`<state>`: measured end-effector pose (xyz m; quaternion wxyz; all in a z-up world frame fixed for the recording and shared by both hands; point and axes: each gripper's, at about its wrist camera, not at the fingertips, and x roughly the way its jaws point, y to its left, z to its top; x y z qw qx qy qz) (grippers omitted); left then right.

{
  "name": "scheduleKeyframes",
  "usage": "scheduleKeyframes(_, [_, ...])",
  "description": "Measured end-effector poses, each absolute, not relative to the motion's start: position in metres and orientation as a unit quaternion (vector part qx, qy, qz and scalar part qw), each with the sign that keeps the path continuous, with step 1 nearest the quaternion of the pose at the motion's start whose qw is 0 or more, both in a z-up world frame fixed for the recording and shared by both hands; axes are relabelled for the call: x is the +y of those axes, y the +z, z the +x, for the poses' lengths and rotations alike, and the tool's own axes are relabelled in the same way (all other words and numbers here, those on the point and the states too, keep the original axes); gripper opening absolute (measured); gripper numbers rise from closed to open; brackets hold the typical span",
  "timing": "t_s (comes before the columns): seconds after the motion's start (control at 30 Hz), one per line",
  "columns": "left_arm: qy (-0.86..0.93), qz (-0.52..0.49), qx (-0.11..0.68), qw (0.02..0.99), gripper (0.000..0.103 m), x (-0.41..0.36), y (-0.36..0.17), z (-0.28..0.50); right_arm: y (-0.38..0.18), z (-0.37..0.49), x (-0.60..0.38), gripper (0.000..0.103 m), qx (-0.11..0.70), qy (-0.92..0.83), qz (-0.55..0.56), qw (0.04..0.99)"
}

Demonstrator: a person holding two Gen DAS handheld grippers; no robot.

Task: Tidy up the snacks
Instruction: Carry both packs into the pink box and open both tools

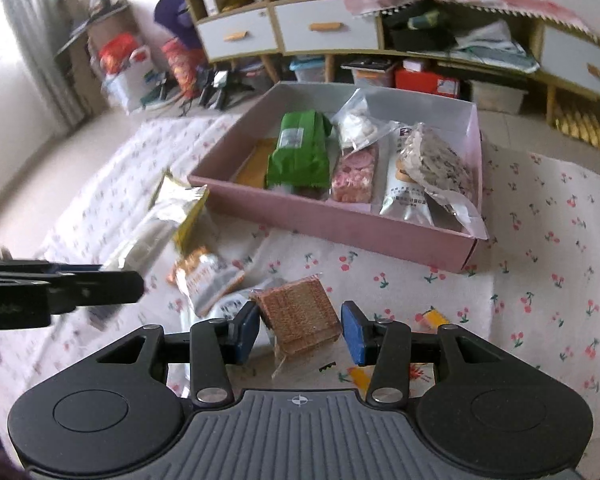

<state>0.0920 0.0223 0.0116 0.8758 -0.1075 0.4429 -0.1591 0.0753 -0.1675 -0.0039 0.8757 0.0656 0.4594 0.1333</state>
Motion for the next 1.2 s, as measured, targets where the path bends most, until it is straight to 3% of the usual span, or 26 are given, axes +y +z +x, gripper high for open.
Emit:
scheduleKeyframes(0.6, [-0.142,-0.099,0.423,0.889,0.033,0.009,0.016,0.183,0.009,0.081,-0.186,0.044,0.438,0.098,0.099,0.888])
scheduleKeyframes(1.2, [-0.144,-0.076,0.401,0.902,0.034,0.0,0.012,0.226,0.005,0.107,-0.206,0.044,0.42,0.064,0.145,0.894])
